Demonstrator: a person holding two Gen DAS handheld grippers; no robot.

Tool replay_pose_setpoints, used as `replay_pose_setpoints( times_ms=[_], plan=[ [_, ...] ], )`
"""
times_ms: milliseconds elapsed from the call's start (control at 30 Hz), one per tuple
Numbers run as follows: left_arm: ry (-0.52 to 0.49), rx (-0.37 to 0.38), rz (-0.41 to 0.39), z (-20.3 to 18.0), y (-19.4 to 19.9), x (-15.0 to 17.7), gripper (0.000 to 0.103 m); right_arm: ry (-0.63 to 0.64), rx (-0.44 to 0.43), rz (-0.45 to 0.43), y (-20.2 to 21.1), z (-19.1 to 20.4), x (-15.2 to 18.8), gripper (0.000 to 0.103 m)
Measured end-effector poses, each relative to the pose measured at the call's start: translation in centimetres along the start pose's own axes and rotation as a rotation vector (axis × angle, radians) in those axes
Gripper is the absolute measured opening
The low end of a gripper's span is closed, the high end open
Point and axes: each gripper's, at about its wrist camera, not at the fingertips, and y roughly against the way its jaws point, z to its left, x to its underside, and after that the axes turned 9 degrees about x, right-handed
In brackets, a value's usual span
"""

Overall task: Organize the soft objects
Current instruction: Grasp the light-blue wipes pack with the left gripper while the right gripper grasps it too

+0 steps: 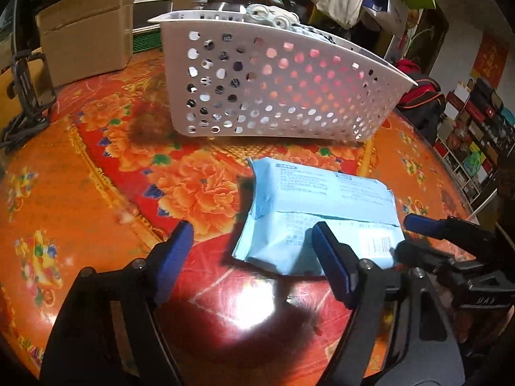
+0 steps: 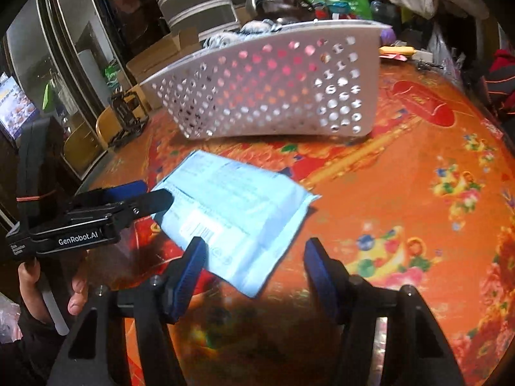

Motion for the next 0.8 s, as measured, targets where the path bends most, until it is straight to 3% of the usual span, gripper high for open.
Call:
replay_pose_setpoints(
  times_ms=[100,200,500,600,800],
  plan=[
    [-0.016,0.014,0.006,-0.4,-0.4,-0.2,0.064,0.024,-0.001,0.009,-0.4,0.6,-0.3,0.059],
    [-0.023,0.056,0.013,-0.7,-0.5,-0.1,0.048,0.034,0.001,0.009,-0.6,0.9,-0.5,0.056],
    [-0.012,0.116,0.038,-0.7,-0.9,0.1,0.049,0.127,0.022,0.059,-1.5,1.5,-2.2,0.051],
    [-0.016,0.131,0.057,-0.8,-1.1,0.1,0.049,0.14,0.003,0.061,-1.9,1.5,-2.7,0.045],
    [-0.052,0.079,0.04,-2.1,-0.9,0.7,0.045,0.185,0.011,0.035,-1.9,2.5,-2.7,0.032]
  ],
)
